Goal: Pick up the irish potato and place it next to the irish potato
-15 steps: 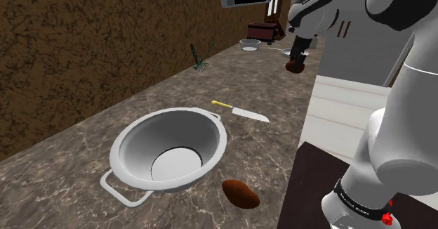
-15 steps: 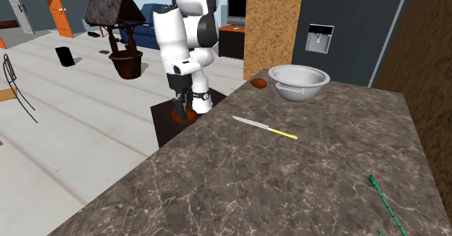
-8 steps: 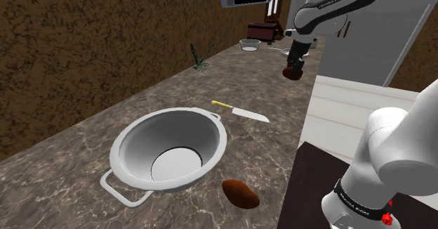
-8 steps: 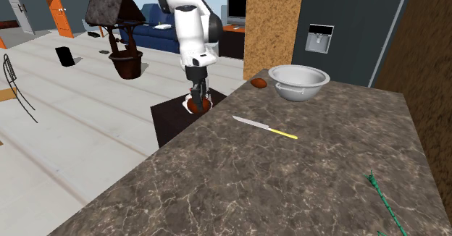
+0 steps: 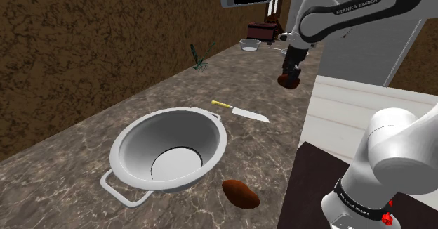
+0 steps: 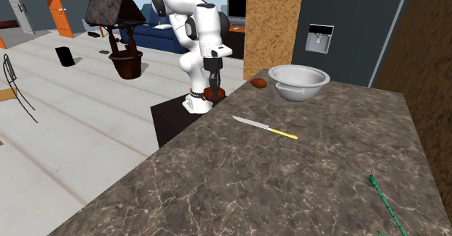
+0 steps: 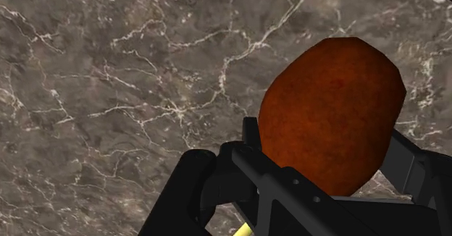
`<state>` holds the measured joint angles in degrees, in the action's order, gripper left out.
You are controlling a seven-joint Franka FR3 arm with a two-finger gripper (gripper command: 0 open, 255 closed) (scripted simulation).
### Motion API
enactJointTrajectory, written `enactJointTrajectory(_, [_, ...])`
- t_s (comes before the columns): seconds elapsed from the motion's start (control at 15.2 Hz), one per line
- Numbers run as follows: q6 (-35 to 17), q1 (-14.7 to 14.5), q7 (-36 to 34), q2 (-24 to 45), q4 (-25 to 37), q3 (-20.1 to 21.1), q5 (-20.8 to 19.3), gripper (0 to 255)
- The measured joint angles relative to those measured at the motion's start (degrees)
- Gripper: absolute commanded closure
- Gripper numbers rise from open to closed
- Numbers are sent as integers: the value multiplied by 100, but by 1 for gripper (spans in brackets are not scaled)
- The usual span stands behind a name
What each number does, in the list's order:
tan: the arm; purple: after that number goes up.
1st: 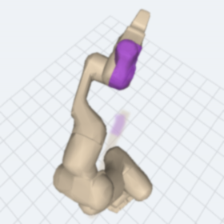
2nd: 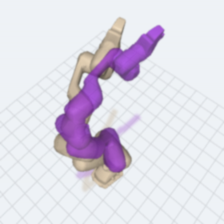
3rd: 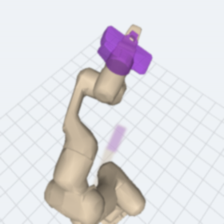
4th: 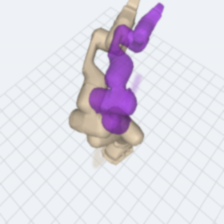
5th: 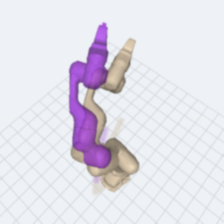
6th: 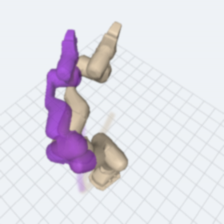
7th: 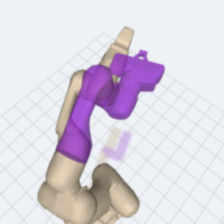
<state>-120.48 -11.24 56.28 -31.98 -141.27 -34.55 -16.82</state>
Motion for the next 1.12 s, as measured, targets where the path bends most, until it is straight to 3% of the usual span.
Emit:
enactJointTrajectory(0.59, [313,26,-1314,-1293,-1178,1298,103,255])
enactJointTrajectory(1.12, [560,-491,-2543,-1914,-1677,2499,745,255])
